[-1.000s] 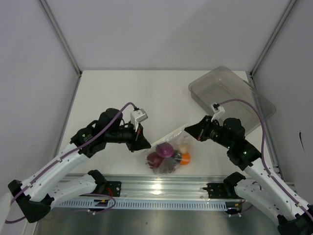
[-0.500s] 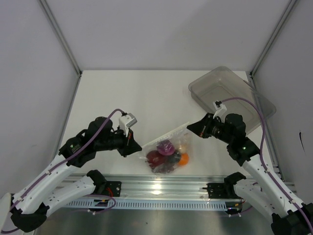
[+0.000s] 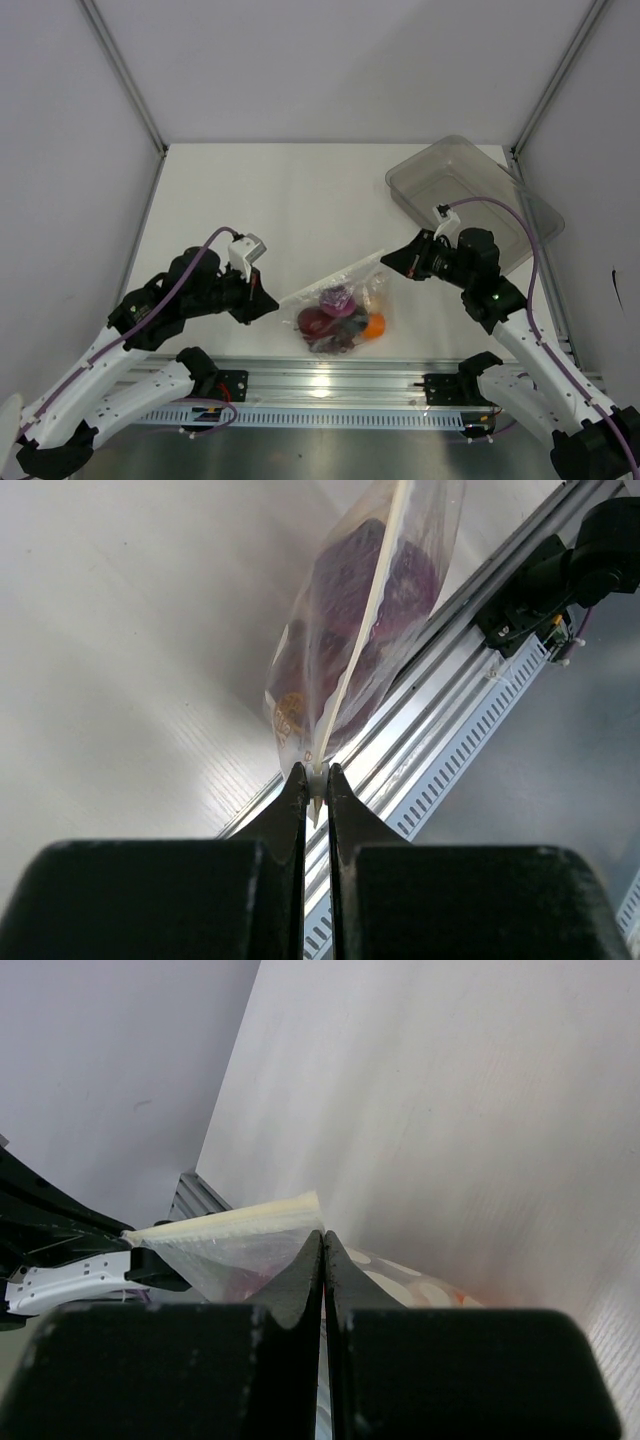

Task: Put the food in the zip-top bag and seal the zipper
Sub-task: Zip the zipper food storage bag at the center of the board, then place the zipper food storage bag at the center of the board.

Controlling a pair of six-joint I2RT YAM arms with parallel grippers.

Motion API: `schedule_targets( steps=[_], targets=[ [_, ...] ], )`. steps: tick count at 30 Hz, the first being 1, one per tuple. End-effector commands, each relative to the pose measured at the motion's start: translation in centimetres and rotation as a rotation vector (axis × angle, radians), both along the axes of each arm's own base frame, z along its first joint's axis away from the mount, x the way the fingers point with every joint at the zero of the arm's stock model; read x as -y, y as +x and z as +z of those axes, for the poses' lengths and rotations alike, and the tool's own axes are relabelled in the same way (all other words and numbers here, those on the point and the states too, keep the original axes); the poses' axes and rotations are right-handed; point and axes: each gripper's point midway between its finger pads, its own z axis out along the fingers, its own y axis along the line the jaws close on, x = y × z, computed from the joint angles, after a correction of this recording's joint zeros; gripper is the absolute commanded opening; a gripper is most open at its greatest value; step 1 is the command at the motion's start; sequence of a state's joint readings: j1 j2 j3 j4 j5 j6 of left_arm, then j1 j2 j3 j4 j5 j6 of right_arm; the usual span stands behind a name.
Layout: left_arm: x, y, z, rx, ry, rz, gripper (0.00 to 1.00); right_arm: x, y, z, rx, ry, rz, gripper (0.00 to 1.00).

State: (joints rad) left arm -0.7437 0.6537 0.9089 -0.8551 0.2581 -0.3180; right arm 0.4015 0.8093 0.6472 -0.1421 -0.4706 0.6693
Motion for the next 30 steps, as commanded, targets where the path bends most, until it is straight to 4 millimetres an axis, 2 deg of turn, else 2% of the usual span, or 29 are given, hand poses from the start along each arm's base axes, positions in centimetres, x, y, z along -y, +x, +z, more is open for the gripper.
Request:
schedule_targets(
  steps=[1, 4, 7, 10, 13, 15, 18, 19, 20, 21, 22, 23, 25, 27, 28, 29, 30],
  targets=[
    [-1.3, 0.0, -0.1, -0.024, 0.026, 0.079, 0.01, 0.7, 1.2, 0.8, 0.063, -0.008, -0.039, 0.0],
    [-1.4, 0.3, -0.1, -0.022, 0.026, 0.096, 0.01, 0.6, 1.3, 0.8, 0.059, -0.003, -0.034, 0.0],
    [-0.9, 0.9, 0.1, -0.015, 0.021, 0.101, 0.06, 0.2, 1.4, 0.8, 0.052, 0.014, -0.017, 0.0],
    [-0.5, 1.4, 0.2, -0.017, 0.021, 0.104, 0.19, -0.1, 1.5, 0.7, 0.051, 0.014, -0.004, 0.0],
    [0.1, 2.3, 1.0, 0.007, 0.002, 0.113, 0.24, -0.6, 1.5, 0.9, 0.054, 0.023, 0.024, 0.0],
    [0.4, 3.2, 1.2, 0.021, 0.008, 0.129, 0.38, -1.0, 1.7, 0.9, 0.057, 0.021, 0.034, 0.0],
    [0.7, 4.5, 1.9, 0.058, 0.023, 0.141, 0.58, -1.5, 2.2, 0.0, 0.028, 0.007, 0.045, 0.0],
    [0.7, 4.9, 3.0, 0.088, 0.017, 0.151, 0.71, -1.7, 2.9, 0.2, 0.049, 0.012, 0.043, 0.0],
    [0.6, 5.3, 3.5, 0.106, 0.023, 0.16, 0.75, -1.7, 3.2, 0.1, 0.059, 0.004, 0.035, 0.0],
    [0.1, 5.9, 3.5, 0.132, 0.058, 0.176, 0.89, -1.7, 3.5, -0.1, 0.061, -0.004, 0.033, 0.0],
    [-0.2, 6.2, 5.3, 0.178, 0.043, 0.19, 0.99, -1.8, 4.0, 0.3, 0.075, -0.008, 0.029, 0.0],
    [-0.5, 6.4, 5.8, 0.196, 0.05, 0.199, 0.99, -1.8, 4.5, -0.3, 0.063, -0.021, 0.027, 0.0],
    [-2.1, 7.1, 7.1, 0.259, 0.089, 0.26, 0.99, -1.9, 5.5, 0.2, 0.081, -0.026, 0.021, 0.0],
    [-2.7, 7.1, 8.4, 0.299, 0.083, 0.274, 0.99, -1.6, 6.9, -0.4, 0.073, -0.045, 0.003, 0.0],
    [-2.9, 6.9, 9.0, 0.317, 0.064, 0.274, 0.99, -1.7, 7.7, 0.3, 0.09, -0.041, -0.003, 0.0],
    [-2.8, 6.7, 9.2, 0.323, 0.049, 0.266, 0.99, -1.6, 8.4, 0.4, 0.09, -0.043, -0.012, 0.0],
    [-2.8, 6.5, 8.9, 0.319, 0.044, 0.261, 0.99, -1.6, 9.4, -0.5, 0.066, -0.057, -0.02, 0.0]
  ],
)
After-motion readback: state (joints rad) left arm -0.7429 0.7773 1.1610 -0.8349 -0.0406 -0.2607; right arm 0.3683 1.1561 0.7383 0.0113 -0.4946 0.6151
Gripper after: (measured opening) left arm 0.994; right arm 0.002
